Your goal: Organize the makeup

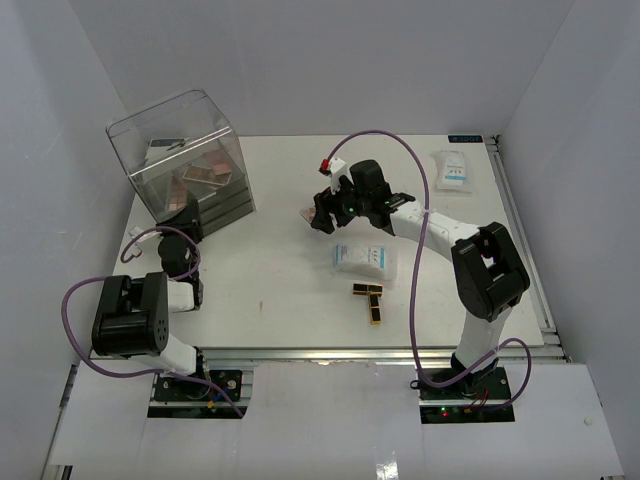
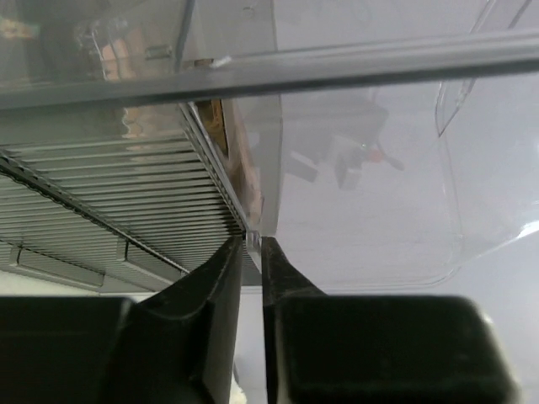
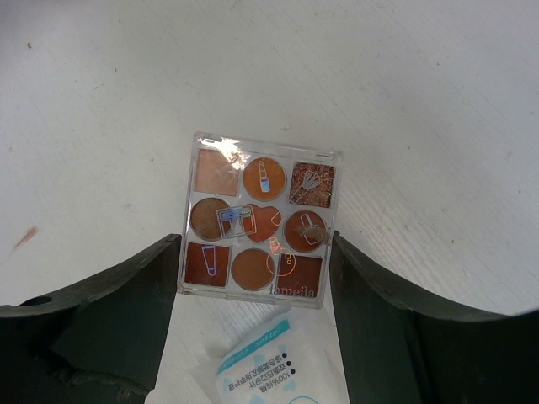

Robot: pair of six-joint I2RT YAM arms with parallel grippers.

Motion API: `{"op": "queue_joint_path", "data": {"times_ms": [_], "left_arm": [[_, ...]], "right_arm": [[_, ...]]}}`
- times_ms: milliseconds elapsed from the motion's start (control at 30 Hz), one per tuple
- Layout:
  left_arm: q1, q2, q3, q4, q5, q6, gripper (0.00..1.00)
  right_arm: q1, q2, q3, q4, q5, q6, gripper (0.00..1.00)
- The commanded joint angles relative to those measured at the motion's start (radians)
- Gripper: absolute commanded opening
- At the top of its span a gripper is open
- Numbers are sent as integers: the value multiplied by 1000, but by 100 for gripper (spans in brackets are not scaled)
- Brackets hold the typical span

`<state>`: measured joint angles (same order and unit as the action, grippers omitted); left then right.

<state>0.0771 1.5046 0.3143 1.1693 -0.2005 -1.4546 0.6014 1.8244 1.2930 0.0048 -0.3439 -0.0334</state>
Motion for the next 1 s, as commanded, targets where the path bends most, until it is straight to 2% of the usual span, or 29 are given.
{"op": "queue_joint_path", "data": {"times_ms": [0, 67, 333, 633, 967], "left_arm": [[12, 11, 24, 20, 6, -11, 20], [12, 5, 15, 28, 7, -12, 14], [13, -79, -22, 44, 35, 6, 0], [13, -278, -7, -75, 85, 42, 0], [13, -358, -17, -120, 106, 38, 0]], "right_arm": [[-3, -5, -9, 47, -19, 5, 8], [-3, -5, -11, 47, -21, 4, 8], [-3, 1, -11, 46, -62, -5, 8], [9, 8, 1, 43, -83, -21, 8], [20, 8, 6, 36, -79, -27, 8]]}}
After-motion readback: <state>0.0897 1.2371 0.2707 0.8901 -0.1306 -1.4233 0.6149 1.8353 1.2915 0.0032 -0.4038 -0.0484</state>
